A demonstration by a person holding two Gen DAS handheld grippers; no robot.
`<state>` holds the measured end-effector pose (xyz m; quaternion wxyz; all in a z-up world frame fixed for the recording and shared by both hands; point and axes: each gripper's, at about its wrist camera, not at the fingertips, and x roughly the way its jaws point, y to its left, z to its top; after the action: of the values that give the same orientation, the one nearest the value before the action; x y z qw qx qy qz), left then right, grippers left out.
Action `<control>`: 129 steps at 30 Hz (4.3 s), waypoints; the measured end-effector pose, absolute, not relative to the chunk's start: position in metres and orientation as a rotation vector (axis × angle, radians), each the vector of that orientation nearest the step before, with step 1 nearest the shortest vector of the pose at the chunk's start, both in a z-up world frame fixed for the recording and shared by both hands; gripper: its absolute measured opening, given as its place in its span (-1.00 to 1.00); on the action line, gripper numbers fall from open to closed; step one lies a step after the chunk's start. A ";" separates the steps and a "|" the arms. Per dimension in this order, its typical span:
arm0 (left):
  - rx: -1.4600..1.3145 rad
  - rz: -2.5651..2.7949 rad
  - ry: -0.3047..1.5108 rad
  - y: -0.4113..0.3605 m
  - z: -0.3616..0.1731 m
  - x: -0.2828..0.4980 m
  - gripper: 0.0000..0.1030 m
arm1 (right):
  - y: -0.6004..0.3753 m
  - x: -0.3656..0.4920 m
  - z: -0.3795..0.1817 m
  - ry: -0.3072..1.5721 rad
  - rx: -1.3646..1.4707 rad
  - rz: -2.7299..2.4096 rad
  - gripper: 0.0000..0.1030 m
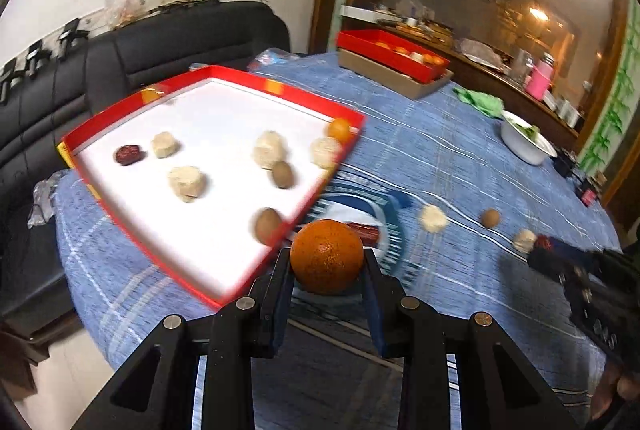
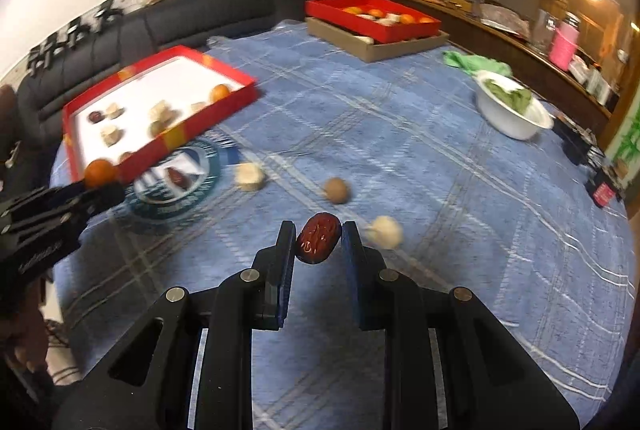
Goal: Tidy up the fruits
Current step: 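Carry the red date and orange with both tools over the white box, then open both tools to drop the date and orange into the box, then withdraw both tools from the box over the table, then grasp a small white pastry cube with the right tool while the left tool grasps a beige round pastry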
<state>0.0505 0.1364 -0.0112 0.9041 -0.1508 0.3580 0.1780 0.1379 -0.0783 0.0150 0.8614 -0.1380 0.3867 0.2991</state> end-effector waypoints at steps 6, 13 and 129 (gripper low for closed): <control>-0.340 0.435 0.724 0.178 -0.010 0.050 -0.40 | -0.031 0.120 0.014 0.815 -0.329 0.735 -0.56; -0.355 0.522 0.661 0.221 0.009 0.060 -0.40 | 0.039 0.127 0.023 0.796 -0.317 0.844 -0.56; -0.067 0.002 0.703 -0.007 -0.009 0.025 -0.51 | -0.195 0.104 0.002 0.860 -0.050 0.438 -0.78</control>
<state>0.0251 -0.0066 -0.0091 0.9383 -0.0328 0.3442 0.0008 0.1038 -0.1951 0.0021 0.8855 -0.0240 0.4135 0.2107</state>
